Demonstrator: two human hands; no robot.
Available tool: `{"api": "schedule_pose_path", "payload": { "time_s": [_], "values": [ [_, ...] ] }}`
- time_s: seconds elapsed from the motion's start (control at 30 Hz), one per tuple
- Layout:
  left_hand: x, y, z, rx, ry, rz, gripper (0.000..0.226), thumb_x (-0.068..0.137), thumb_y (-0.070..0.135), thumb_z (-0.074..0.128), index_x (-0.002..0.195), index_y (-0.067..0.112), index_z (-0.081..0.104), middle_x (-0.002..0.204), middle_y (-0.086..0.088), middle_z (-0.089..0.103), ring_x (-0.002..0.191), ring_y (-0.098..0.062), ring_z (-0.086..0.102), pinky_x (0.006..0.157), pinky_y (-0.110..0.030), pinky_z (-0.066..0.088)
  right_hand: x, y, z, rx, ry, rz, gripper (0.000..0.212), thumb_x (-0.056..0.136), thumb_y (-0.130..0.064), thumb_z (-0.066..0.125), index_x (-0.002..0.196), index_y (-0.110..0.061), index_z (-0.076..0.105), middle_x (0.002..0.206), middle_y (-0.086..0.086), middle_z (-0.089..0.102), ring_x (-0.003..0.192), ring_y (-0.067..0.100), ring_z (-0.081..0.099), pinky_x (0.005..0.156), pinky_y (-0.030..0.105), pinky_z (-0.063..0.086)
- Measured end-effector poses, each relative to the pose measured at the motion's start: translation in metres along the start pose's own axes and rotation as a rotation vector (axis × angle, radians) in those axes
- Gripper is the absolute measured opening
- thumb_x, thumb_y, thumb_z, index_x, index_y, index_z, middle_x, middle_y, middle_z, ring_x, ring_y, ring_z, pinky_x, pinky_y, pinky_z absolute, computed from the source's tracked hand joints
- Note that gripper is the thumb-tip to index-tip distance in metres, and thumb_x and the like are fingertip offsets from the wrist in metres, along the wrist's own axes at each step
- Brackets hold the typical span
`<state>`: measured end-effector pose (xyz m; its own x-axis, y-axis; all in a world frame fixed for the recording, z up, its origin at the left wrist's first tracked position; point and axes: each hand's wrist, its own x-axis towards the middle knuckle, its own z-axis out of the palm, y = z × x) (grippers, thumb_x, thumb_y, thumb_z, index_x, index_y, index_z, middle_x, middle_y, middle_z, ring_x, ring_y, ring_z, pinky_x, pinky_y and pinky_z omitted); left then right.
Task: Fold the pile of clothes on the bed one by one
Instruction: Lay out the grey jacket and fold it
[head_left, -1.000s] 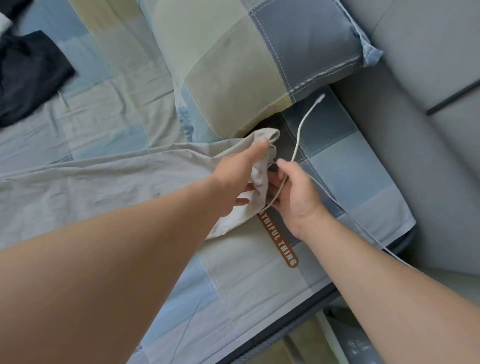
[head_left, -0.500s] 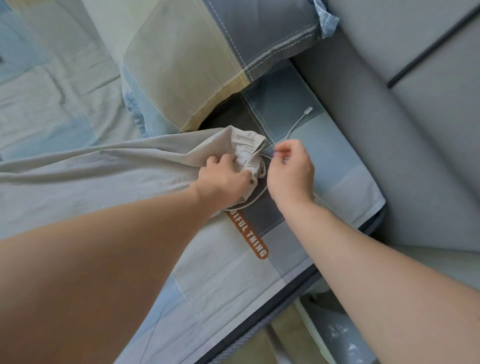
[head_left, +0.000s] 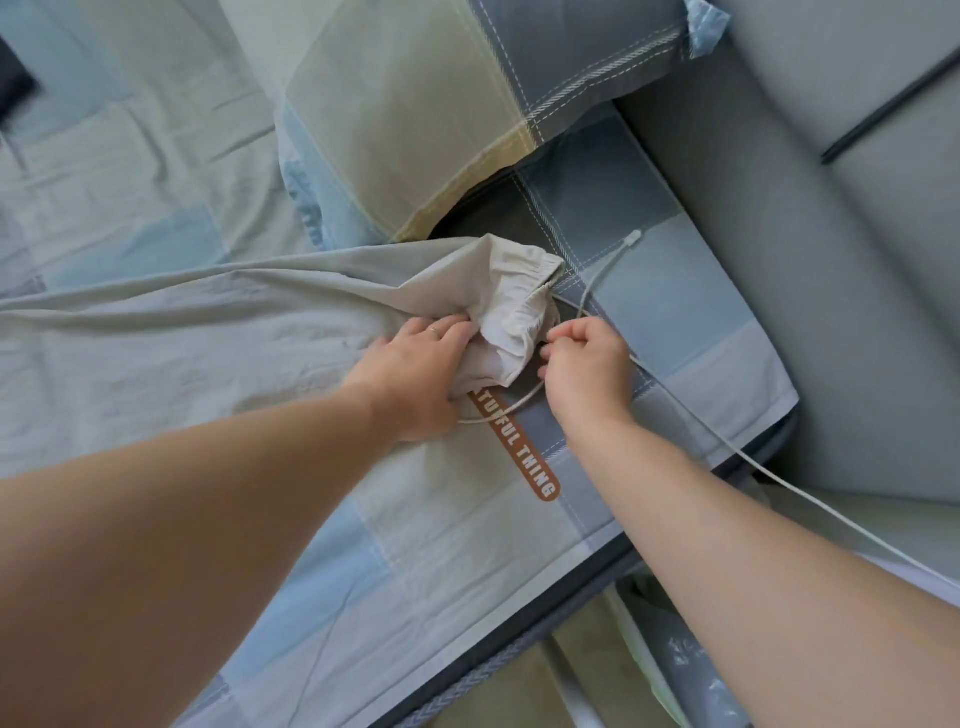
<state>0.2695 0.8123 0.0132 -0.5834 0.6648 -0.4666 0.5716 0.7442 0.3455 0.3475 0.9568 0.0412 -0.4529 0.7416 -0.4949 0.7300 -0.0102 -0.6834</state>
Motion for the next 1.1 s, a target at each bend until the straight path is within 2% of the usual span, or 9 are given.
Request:
{"api": "schedule_pose_path", "payload": {
  "time_s": [0.1, 0.23, 0.4, 0.47, 0.6, 0.73, 0.83, 1.0, 1.1],
  "values": [
    [-0.012, 0.001, 0.0, 0.079, 0.029, -0.022, 0.093, 0.079, 0.048, 0.064, 0.156, 0.035, 0.012, 0.166, 0.01, 0.005, 0.145, -0.027, 0.019, 0.109, -0.049, 0.03, -0.006, 0.002, 0.004, 0.032, -0.037, 0.025, 0.026, 0.083, -0.009, 0.04, 0.077, -0.025, 0.06, 0.084, 0.003, 0.072, 0.077, 0.025, 0.071, 0.079, 0.053, 0.06],
    [-0.027, -0.003, 0.004, 0.12, -0.04, -0.046, 0.1, 0.077, 0.038, 0.063, 0.156, 0.033, 0.002, 0.166, 0.002, -0.004, 0.149, -0.031, 0.013, 0.115, -0.051, 0.024, -0.016, 0.006, 0.0, 0.097, -0.03, 0.03, 0.027, 0.089, -0.002, 0.038, 0.077, -0.018, 0.056, 0.07, 0.002, 0.065, 0.056, 0.015, 0.064, 0.07, 0.046, 0.058],
    [-0.038, -0.017, 0.01, 0.214, 0.079, -0.194, 0.061, 0.087, 0.011, 0.056, 0.141, 0.021, 0.031, 0.142, -0.013, 0.037, 0.119, -0.037, 0.045, 0.092, -0.046, 0.046, -0.041, 0.009, 0.0, 0.172, -0.104, 0.078, 0.028, 0.089, 0.004, 0.036, 0.075, -0.012, 0.055, 0.064, 0.002, 0.059, 0.05, 0.014, 0.061, 0.054, 0.031, 0.051],
    [-0.036, -0.02, 0.005, 0.15, 0.105, -0.193, 0.039, 0.09, 0.007, 0.05, 0.127, 0.016, 0.044, 0.125, -0.013, 0.051, 0.11, -0.038, 0.054, 0.081, -0.043, 0.044, -0.05, 0.007, 0.002, 0.269, -0.205, 0.166, 0.03, 0.091, 0.005, 0.035, 0.079, -0.01, 0.058, 0.071, 0.008, 0.065, 0.058, 0.018, 0.064, 0.052, 0.026, 0.049],
    [-0.033, -0.022, -0.018, -0.103, 0.191, -0.278, 0.025, 0.088, 0.012, 0.048, 0.111, 0.015, 0.058, 0.111, -0.012, 0.064, 0.105, -0.037, 0.06, 0.082, -0.041, 0.046, -0.058, 0.006, 0.003, 0.318, -0.39, 0.304, 0.028, 0.102, -0.018, 0.042, 0.105, -0.006, 0.066, 0.11, 0.017, 0.074, 0.09, 0.021, 0.073, 0.079, 0.032, 0.057],
    [-0.045, -0.029, -0.042, -0.348, 0.319, -0.264, 0.011, 0.088, 0.011, 0.049, 0.098, 0.012, 0.054, 0.095, -0.011, 0.063, 0.092, -0.034, 0.056, 0.073, -0.039, 0.043, -0.061, -0.004, 0.014, 0.51, -0.71, 0.508, 0.082, 0.093, -0.072, 0.039, 0.148, -0.011, 0.042, 0.144, 0.013, 0.056, 0.134, 0.026, 0.052, 0.112, 0.052, 0.039],
    [-0.059, -0.031, -0.054, -0.372, 0.318, -0.179, 0.001, 0.091, 0.012, 0.051, 0.09, 0.013, 0.051, 0.086, -0.005, 0.061, 0.084, -0.031, 0.054, 0.069, -0.039, 0.043, -0.058, -0.026, 0.033, 0.779, -0.799, 0.49, 0.095, 0.076, -0.085, 0.046, 0.147, -0.022, 0.048, 0.146, 0.009, 0.055, 0.142, 0.026, 0.043, 0.119, 0.056, 0.026],
    [-0.078, -0.031, -0.06, -0.251, 0.288, -0.037, 0.018, 0.093, 0.015, 0.051, 0.084, 0.021, 0.037, 0.086, 0.0, 0.051, 0.086, -0.034, 0.054, 0.065, -0.039, 0.037, -0.042, -0.06, 0.049, 1.011, -0.559, 0.457, 0.066, 0.083, -0.056, 0.071, 0.132, -0.013, 0.064, 0.122, 0.019, 0.07, 0.114, 0.039, 0.066, 0.107, 0.053, 0.046],
    [-0.081, -0.029, -0.058, -0.163, 0.207, 0.031, 0.005, 0.092, 0.017, 0.052, 0.094, 0.021, 0.049, 0.098, -0.004, 0.055, 0.096, -0.034, 0.056, 0.068, -0.035, 0.035, -0.028, -0.068, 0.042, 0.952, -0.395, 0.473, 0.043, 0.087, -0.031, 0.074, 0.126, -0.013, 0.066, 0.116, 0.018, 0.072, 0.105, 0.039, 0.07, 0.096, 0.055, 0.053]
  ]
}}
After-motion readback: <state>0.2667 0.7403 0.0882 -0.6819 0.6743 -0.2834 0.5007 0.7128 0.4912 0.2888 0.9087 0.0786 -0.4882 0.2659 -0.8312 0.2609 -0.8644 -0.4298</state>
